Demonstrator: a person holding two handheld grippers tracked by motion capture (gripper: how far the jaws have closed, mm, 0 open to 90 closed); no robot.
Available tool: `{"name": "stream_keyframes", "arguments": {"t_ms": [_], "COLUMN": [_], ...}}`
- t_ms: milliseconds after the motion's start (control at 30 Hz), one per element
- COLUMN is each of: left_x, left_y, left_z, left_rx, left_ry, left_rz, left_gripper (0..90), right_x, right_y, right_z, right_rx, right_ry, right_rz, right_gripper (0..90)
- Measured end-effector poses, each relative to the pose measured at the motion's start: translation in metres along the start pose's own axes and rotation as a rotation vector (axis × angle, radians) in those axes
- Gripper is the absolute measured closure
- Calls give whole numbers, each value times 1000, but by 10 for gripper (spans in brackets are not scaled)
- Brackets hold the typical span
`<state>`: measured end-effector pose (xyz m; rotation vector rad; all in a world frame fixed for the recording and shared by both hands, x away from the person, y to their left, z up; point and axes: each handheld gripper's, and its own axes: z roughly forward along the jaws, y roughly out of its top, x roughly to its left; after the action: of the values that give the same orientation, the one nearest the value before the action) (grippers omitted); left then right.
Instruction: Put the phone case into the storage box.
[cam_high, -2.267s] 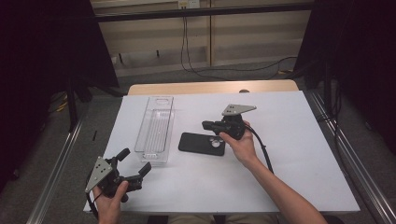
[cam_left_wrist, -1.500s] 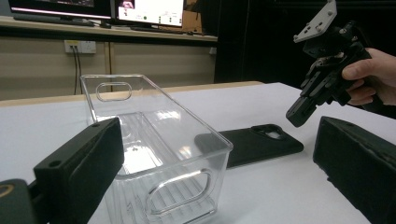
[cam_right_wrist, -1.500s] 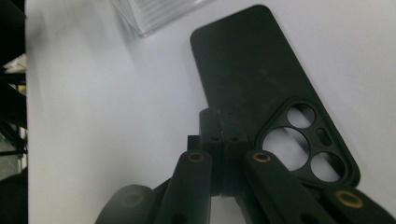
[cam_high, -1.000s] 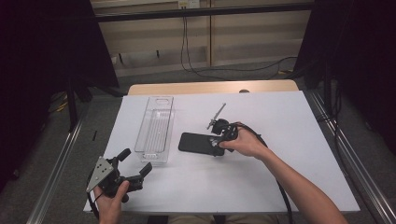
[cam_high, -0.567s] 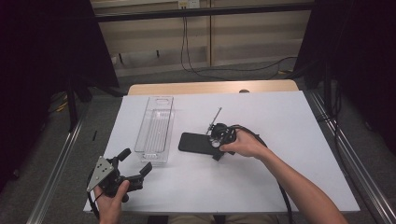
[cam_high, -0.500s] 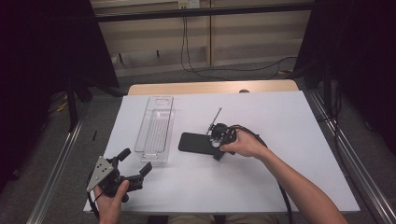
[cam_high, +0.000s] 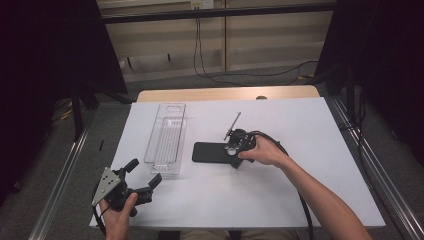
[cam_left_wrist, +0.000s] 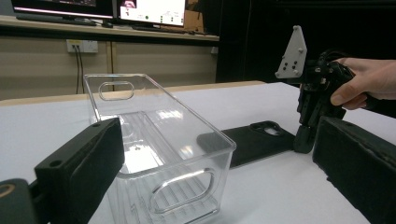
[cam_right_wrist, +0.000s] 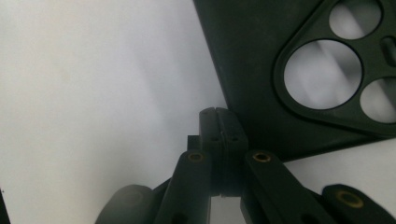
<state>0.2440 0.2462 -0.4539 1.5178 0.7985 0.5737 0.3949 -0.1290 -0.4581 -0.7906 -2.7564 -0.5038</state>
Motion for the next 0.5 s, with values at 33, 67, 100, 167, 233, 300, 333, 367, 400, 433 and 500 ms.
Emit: {"name": "stream_keyframes", "arguments": {"t_ms": [33,67,100,167,233,300,333,367,400,433,500], "left_x": [-1,-1,-1,-1,-1,-1,-1,-1,0,0,0], "left_y": [0,0,0,0,0,0,0,0,0,0,0], "left_z": [0,0,0,0,1,2,1,1,1,1,1], "left_rx": [-6,-6,-6,-4,-6,-7,-4,-3,-2,-2,-3], "left_ry": [5,4,3,7,-3,-4,-5,-6,-3,-9,-4], "left_rz": [-8,-6,-5,-3,-5,-7,-4,-3,-4,-1,-7], "left_gripper": [24,24,24,24,24,24,24,24,24,24,24], "right_x": [-3,-3,-4,-7,-9,-12,-12,-13,-14,-16,-18], "right_y": [0,0,0,-1,-1,-1,-2,-2,-2,-2,-3], "right_z": [-2,-2,-3,-3,-4,-5,-5,-6,-6,-6,-7], "right_rx": [5,9,9,3,0,-4,-5,-5,-8,-12,-20], "right_ry": [-12,-14,-15,-17,-22,-26,-28,-27,-27,-25,-26], "right_rz": [2,12,12,22,23,29,38,42,45,46,66], "right_gripper": [900,900,900,900,900,900,900,900,900,900,900]}}
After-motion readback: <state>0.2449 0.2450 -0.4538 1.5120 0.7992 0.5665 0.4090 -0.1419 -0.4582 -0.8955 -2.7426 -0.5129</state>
